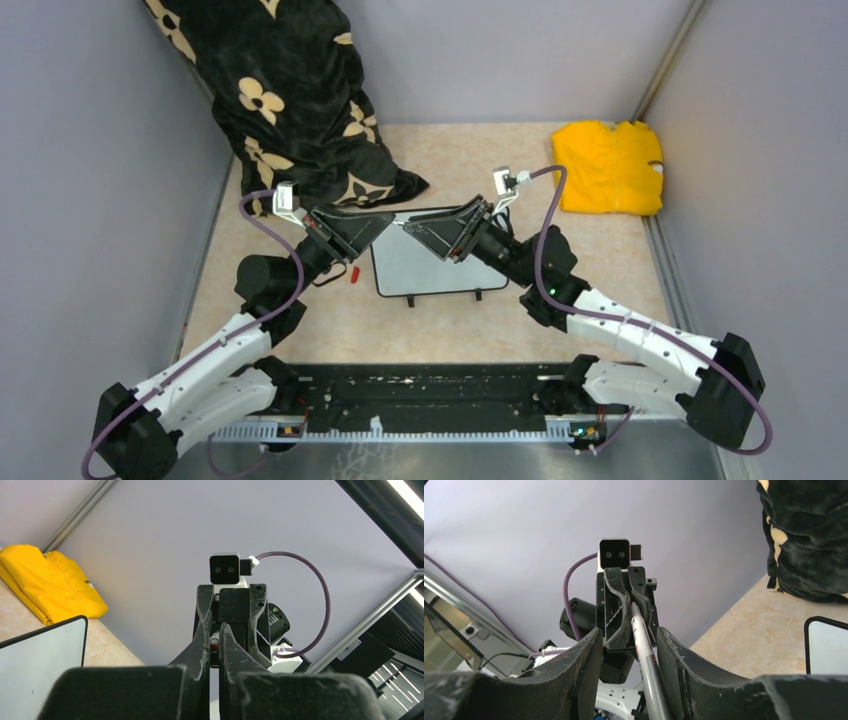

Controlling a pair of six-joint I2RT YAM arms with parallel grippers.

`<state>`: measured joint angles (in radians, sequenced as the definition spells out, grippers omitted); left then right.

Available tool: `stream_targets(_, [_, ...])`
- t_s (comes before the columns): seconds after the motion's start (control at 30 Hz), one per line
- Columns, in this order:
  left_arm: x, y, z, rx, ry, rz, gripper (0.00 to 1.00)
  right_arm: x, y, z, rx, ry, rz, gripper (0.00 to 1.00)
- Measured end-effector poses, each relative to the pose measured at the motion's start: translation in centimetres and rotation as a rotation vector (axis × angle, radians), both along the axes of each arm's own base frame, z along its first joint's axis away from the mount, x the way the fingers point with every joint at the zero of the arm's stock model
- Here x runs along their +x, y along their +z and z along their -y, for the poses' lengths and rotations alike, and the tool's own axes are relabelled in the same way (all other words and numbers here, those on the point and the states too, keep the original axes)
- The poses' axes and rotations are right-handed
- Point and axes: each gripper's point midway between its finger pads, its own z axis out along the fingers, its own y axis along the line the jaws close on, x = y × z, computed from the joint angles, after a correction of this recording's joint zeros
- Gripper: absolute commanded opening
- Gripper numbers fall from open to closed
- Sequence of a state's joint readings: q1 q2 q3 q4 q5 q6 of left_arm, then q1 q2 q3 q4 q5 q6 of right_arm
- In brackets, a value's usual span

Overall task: Write a sentence on the whiteboard
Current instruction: Adjust the whiteboard marker.

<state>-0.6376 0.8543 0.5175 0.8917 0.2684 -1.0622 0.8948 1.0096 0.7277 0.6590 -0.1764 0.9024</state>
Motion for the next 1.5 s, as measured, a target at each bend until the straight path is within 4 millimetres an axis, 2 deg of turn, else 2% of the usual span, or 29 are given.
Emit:
stream_targets(0.37, [0.2,0.2,-0.1,-0.017,0.019,-0.01,0.0,0.9,0.1,-0.2,0.027,-0.024,-0.019,0.27])
stream_targets(0.8, [0.2,0.0,-0.1,-0.023,0.011,-0.032,0.0,0.8,-0.2,-0.2,0.035,-0.021,-0.022,0.1])
stream_targets(0.93, [0.3,-0.2,0.0,-0.026,0.003,-0.046,0.0,0.9,-0.3,-0.1,0.037,-0.022,-0.025,0.0])
stream_targets(1.0, [0.3,-0.3,0.0,-0.028,0.0,-0.052,0.0,0.9,-0.4,-0.1,0.039,-0.024,-0.024,0.0])
stream_targets(1.07, [0.3,-0.4,0.1,-0.027,-0.002,-0.056,0.08,0.9,-0.6,-0.1,0.04,-0.024,-0.025,0.0])
stream_targets(1.33, [0.5,-1.6,0.2,-0.003,0.007,-0.079,0.54,0.6,-0.9,0.2,0.033,-0.024,-0.011,0.0])
stream_targets(1.5, [0.8,-2.6,-0.1,0.03,0.035,-0.098,0.73,0.1,-0.6,0.7,0.022,-0.026,0.008,0.0])
